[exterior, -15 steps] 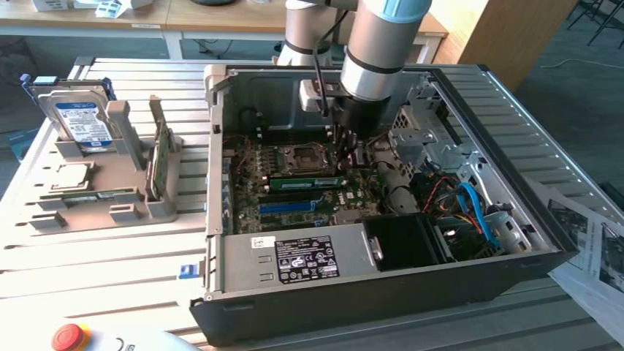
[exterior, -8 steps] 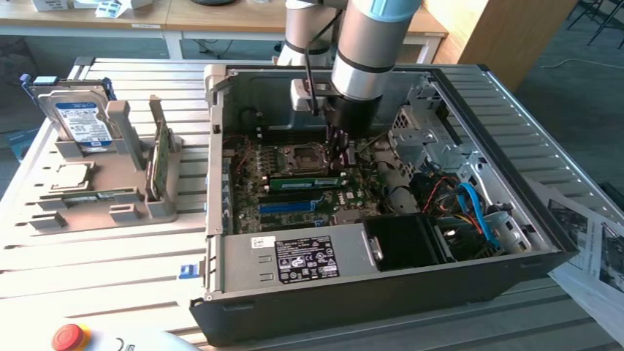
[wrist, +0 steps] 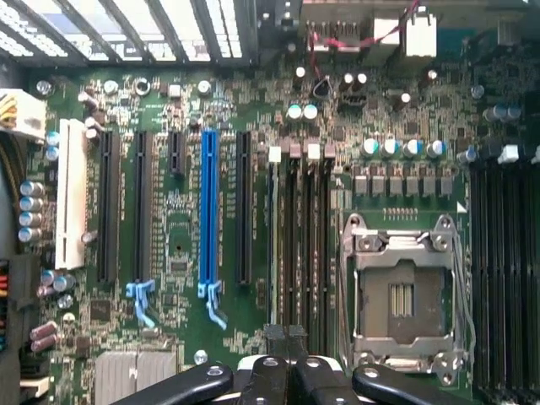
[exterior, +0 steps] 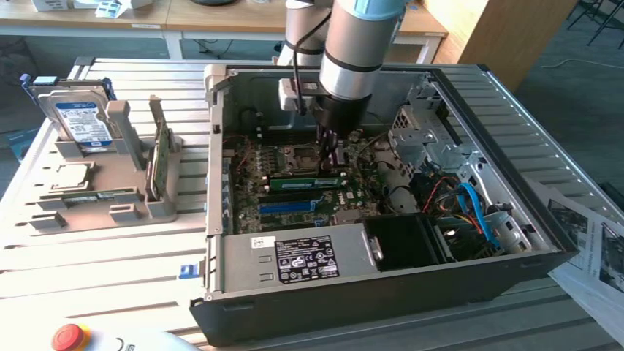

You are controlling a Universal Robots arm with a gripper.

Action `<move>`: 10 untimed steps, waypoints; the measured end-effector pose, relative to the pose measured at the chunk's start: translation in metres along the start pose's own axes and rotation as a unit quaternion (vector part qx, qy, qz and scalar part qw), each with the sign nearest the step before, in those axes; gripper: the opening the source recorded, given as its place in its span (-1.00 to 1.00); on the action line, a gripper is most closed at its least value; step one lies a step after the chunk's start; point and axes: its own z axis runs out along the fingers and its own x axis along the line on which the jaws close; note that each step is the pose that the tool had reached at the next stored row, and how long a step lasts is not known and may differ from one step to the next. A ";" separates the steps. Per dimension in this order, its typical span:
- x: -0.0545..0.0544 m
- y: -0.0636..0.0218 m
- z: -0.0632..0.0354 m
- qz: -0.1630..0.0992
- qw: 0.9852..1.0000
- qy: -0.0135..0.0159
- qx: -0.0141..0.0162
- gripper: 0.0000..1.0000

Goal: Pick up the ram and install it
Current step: 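Press down the ram until it locks into place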

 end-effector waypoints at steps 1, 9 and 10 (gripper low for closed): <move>0.000 0.0038 0.0002 0.000 1.000 0.000 0.000 -0.80; 0.000 0.0189 0.0008 0.000 1.000 0.000 0.000 -0.80; 0.000 0.0206 0.0008 0.000 1.000 0.000 0.000 -0.80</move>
